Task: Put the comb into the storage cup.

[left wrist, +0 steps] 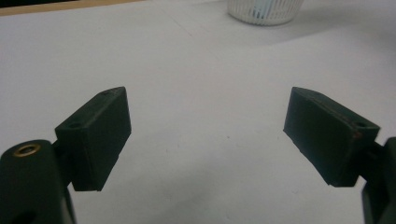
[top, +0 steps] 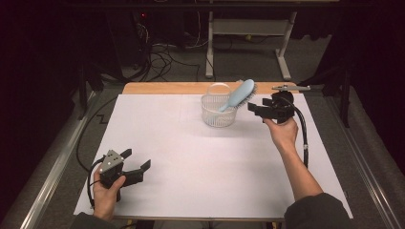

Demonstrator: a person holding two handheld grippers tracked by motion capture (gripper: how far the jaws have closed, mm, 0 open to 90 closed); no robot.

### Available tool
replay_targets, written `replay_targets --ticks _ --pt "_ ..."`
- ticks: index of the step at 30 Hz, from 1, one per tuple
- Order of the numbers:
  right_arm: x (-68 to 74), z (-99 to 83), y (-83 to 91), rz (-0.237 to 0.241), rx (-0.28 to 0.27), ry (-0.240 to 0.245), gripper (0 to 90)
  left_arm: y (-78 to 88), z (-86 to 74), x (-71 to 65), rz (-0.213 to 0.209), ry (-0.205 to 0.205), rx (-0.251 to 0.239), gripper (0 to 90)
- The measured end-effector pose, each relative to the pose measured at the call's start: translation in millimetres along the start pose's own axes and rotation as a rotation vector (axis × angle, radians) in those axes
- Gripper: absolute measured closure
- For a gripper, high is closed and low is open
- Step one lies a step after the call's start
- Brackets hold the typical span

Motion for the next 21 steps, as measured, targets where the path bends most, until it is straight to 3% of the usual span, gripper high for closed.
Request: replay_targets --ticks 21 --pt "-7.6 -5.3 14.9 -0.005 -0.015 0.0 31.4 -0.4 0.1 1.7 0.0 0.014 -0.003 15.8"
Point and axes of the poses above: each handheld gripper's, and its own axes: y roughly backward along the jaws, z roughly out of its top, x roughly to its left, the point moved 2 cm from there along -y, roughly forward along the jaws, and after that the axes turned 2 degrees about -y, right-handed, at the moved point
